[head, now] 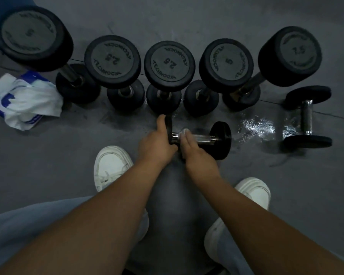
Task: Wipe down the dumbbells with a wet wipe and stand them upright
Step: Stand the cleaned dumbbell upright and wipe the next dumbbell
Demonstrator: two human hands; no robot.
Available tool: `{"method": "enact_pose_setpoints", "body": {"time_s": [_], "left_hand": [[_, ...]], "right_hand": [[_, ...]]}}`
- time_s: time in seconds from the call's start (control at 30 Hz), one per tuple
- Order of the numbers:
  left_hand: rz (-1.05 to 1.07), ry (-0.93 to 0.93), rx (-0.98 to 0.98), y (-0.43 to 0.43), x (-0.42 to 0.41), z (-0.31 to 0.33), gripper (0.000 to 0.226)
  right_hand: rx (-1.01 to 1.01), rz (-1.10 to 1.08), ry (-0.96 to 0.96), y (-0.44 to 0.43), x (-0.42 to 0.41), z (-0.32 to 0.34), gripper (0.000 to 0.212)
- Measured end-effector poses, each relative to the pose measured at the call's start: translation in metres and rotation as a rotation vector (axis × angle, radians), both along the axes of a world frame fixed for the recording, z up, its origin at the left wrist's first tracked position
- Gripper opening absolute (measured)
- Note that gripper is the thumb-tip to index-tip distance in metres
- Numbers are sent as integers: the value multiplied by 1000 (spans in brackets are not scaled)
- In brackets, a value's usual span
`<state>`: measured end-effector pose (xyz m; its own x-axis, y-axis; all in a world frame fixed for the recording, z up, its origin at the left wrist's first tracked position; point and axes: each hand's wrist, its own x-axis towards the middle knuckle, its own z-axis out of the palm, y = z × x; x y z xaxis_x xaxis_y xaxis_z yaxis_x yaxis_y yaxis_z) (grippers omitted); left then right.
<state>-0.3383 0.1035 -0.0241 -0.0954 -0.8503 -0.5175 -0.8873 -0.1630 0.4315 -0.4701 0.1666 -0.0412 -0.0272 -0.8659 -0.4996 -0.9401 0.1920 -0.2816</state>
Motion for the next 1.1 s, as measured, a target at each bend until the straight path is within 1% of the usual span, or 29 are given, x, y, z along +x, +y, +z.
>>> {"method": "enact_pose_setpoints", "body": {"time_s": [0.07, 0.1, 0.13, 0.2, 0.23, 0.27, 0.3, 0.33, 0.4, 0.43, 0.47, 0.53, 0.57, 0.6, 0.63, 0.67, 0.7, 0.73, 0.77, 0.8, 0.83, 0.9, 0.93, 1.0, 1.03, 1.1], "left_hand": [[-1, -6, -6, 4, -3, -1, 95], [4, -10, 3, 4, -4, -1, 95], [11, -8, 17, 3, -5, -1, 94], [12, -1, 42, 0, -6, -2, 91], [4, 1, 55, -3, -6, -2, 91], [-4, -3, 64, -7, -6, -3, 91], [-11, -12, 67, -12, -6, -4, 92], [-16, -22, 71, -16, -6, -6, 93], [-23, -13, 86, -23, -7, -8, 92], [-20, 1, 94, -26, -7, -9, 90], [-11, 15, 103, -28, -6, -8, 90], [44, 65, 97, -29, -4, -7, 91], [93, 100, 68, -27, -2, -7, 93], [135, 132, 35, -19, -2, -5, 94], [164, 177, 14, -8, -2, -4, 95], [182, 237, 14, 3, -3, -3, 96], [195, 292, 30, 13, -4, -3, 96], [208, 318, 48, 17, -5, -4, 96], [220, 319, 54, 16, -6, -4, 95], [222, 295, 47, 10, -6, -6, 93], [208, 253, 41, 3, -6, -5, 89], [169, 150, 37, -9, -4, 0, 77], [152, 119, 55, -11, -2, 4, 70], [119, 89, 102, -13, 3, 9, 64], [89, 75, 125, -14, 6, 11, 65], [38, 60, 157, -17, 7, 12, 68]], "right_hand": [[-50, -181, 65, -8, -9, -4, 56], [-68, -216, 103, -11, -7, -5, 57], [-66, -161, 106, -13, -1, -5, 58], [-42, 26, 24, -12, 10, -3, 54], [-64, 56, 32, -14, 9, -3, 51], [-102, -10, 72, -16, 6, -2, 48], [-113, -119, 108, -18, 0, -3, 46], [-120, -185, 120, -19, -3, -4, 49], [-68, -83, 60, -17, 2, -3, 61], [-55, -13, 14, -15, 2, -4, 65], [-59, 3, 5, -14, 0, -6, 66], [-60, -166, 30, -17, -8, -8, 64], [-61, -189, 55, -20, -7, -8, 63], [-64, -154, 32, -22, -4, -5, 64], [-58, -50, -17, -24, 1, -3, 64], [-87, 32, -109, -23, 4, -3, 62], [-147, 30, -211, -24, 3, -6, 53], [-234, -87, -300, -25, 1, -7, 41], [-303, -274, -380, -27, -4, -9, 32], [-357, -431, -410, -28, -8, -11, 26], [-380, -497, -377, -29, -11, -10, 22], [-421, -476, -266, -28, -9, -4, 19], [-444, -461, -198, -26, -7, -3, 24], [-409, -372, -21, -16, 0, -8, 42], [-375, -306, 45, -8, 6, -12, 47], [-343, -182, 117, 6, 13, -18, 54]]}}
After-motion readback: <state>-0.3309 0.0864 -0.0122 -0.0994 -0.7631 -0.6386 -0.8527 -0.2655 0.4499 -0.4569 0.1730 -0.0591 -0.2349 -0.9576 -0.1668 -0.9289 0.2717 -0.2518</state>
